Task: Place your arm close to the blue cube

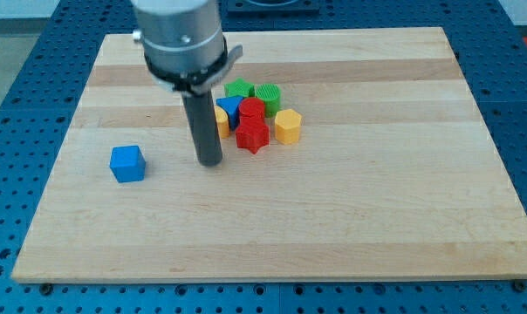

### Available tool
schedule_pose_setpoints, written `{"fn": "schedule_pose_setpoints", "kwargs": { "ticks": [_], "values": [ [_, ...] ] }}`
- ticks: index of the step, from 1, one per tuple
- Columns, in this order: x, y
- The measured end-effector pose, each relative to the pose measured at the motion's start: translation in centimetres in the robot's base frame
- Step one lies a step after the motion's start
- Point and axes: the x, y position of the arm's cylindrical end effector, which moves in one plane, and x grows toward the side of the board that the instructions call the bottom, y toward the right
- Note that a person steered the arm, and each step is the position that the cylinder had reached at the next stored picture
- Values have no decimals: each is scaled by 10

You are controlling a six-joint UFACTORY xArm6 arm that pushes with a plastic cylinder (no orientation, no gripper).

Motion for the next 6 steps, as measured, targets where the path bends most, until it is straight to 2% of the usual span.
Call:
{"fn": "schedule_pose_setpoints", "kwargs": {
  "ticks": [1, 2, 4, 5, 6],
  "values": [
    [39, -9],
    [48, -48],
    [46, -140],
    [20, -158],
    [8, -149]
  ]
}}
